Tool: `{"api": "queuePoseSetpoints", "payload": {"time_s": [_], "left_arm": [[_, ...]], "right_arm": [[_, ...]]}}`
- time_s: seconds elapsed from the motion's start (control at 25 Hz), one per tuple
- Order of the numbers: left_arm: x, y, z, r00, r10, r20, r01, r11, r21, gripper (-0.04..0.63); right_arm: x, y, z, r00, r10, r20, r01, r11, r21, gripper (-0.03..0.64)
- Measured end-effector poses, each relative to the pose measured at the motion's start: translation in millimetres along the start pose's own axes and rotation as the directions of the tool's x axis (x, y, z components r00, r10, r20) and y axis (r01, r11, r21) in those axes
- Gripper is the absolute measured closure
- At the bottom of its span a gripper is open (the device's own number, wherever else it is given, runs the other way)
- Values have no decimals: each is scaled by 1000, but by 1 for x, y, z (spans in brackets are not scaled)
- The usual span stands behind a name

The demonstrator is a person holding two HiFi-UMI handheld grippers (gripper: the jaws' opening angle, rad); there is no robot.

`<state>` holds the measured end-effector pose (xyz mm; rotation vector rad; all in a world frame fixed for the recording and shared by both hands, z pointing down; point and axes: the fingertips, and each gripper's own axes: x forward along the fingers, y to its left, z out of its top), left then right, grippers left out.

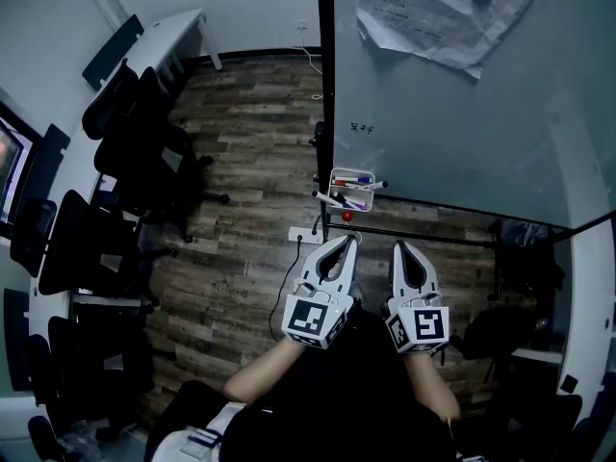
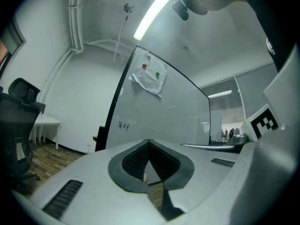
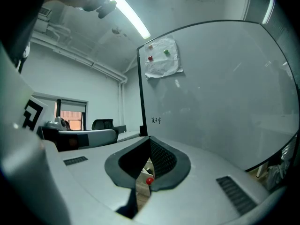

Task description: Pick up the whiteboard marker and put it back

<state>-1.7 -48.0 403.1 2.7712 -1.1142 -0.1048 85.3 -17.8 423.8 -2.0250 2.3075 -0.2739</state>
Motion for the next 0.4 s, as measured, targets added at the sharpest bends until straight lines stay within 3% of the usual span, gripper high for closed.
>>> {"api": "queuePoseSetpoints", "payload": {"time_s": [0.4], "left_arm": [[-6,-2,0,1000,-3,-7,3,1000,8,588]], "right_arm": [[-4,7,2,1000,8,7,-8,1000,-5,603]]}}
